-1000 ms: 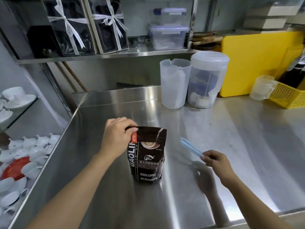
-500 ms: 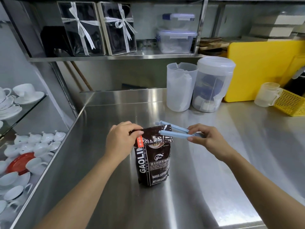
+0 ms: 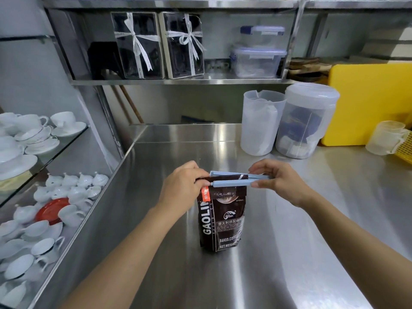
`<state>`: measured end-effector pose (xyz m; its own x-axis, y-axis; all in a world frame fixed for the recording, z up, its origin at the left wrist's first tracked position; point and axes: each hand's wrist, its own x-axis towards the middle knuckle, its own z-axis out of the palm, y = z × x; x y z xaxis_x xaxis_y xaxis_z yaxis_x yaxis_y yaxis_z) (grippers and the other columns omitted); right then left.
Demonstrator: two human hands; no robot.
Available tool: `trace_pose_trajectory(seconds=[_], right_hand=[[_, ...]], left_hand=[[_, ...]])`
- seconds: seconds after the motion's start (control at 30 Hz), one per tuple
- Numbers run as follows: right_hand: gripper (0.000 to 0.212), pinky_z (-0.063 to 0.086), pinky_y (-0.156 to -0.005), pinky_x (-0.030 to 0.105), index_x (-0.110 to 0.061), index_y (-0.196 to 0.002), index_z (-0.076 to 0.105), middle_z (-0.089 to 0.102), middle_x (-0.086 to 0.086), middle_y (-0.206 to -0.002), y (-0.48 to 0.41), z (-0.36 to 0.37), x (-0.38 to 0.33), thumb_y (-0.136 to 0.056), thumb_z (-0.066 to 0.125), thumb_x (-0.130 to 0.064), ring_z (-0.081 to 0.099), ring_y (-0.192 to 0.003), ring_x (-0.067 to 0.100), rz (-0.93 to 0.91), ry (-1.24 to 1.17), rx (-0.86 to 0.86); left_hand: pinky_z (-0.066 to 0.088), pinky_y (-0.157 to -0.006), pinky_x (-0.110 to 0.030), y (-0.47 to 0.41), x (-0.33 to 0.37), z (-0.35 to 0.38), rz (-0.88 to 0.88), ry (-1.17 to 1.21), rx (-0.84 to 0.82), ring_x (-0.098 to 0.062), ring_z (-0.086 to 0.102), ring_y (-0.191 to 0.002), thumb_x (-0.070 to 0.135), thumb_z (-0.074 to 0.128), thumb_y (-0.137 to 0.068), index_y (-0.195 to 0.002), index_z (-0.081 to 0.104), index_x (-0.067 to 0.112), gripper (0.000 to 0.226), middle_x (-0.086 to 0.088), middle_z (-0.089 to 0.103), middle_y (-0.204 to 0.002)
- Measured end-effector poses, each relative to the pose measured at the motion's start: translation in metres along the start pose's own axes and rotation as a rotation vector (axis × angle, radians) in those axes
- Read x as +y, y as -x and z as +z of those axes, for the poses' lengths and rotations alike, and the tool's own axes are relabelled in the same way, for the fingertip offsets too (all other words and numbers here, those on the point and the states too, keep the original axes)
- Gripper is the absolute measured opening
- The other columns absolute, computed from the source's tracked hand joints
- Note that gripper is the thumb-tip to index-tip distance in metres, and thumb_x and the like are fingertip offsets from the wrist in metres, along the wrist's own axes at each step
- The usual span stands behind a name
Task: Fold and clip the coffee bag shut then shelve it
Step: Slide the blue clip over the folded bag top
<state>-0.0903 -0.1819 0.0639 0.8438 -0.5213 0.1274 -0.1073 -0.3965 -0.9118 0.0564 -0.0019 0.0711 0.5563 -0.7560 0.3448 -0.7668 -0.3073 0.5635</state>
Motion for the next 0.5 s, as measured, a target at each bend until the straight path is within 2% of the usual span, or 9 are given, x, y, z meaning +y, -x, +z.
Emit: trace_pose_trajectory(seconds=[0.1, 0.23, 0.33, 0.43, 0.5], right_hand=[[0.03, 0.047, -0.062, 0.01, -0.021, -0.08, 0.062, 0.065, 0.001, -0.081, -0.002, 0.001, 0.0, -0.069, 0.071, 0.005, 0.057, -0.072, 0.013, 0.002, -0.006, -0.023], [0.031, 0.046, -0.061, 0.007, -0.022, -0.08, 0.062, 0.064, 0.0, -0.08, -0.004, 0.004, -0.001, -0.07, 0.07, 0.006, 0.058, -0.064, -0.002, -0.007, -0.018, -0.05], [0.033, 0.046, -0.065, 0.008, -0.024, -0.081, 0.061, 0.063, 0.0, -0.084, -0.006, 0.008, -0.001, -0.069, 0.071, 0.005, 0.058, -0.074, 0.005, -0.008, -0.036, -0.062], [0.034, 0.045, -0.067, 0.005, -0.026, -0.082, 0.061, 0.063, -0.001, -0.086, -0.007, 0.014, -0.002, -0.069, 0.072, 0.003, 0.057, -0.078, 0.007, -0.009, -0.059, -0.074], [0.035, 0.047, -0.074, 0.011, -0.027, -0.082, 0.061, 0.063, -0.001, -0.087, -0.009, 0.019, -0.003, -0.069, 0.072, 0.003, 0.058, -0.081, 0.01, -0.017, -0.07, -0.083]], left_hand=[[0.05, -0.075, -0.04, 0.002, -0.001, -0.003, 0.016, 0.032, -0.004, -0.019, 0.058, -0.079, 0.009, 0.058, -0.084, -0.091, 0.071, 0.012, 0.014, -0.003, 0.063, -0.086], [0.052, -0.075, -0.042, 0.001, -0.002, -0.006, 0.018, 0.023, -0.006, -0.02, 0.06, -0.076, 0.005, 0.056, -0.084, -0.086, 0.071, 0.009, 0.016, -0.005, 0.064, -0.083], [0.053, -0.074, -0.042, -0.001, 0.0, -0.004, 0.025, 0.025, -0.007, -0.022, 0.061, -0.075, 0.003, 0.056, -0.084, -0.084, 0.07, 0.008, 0.015, -0.006, 0.063, -0.081], [0.048, -0.066, -0.026, -0.001, 0.0, -0.003, 0.022, 0.008, 0.02, -0.017, 0.057, -0.073, 0.003, 0.055, -0.084, -0.083, 0.07, 0.007, 0.016, -0.003, 0.06, -0.079], [0.043, -0.063, -0.02, -0.002, 0.001, -0.003, 0.031, -0.005, 0.021, -0.015, 0.055, -0.073, 0.002, 0.054, -0.085, -0.083, 0.07, 0.006, 0.017, -0.003, 0.059, -0.079]])
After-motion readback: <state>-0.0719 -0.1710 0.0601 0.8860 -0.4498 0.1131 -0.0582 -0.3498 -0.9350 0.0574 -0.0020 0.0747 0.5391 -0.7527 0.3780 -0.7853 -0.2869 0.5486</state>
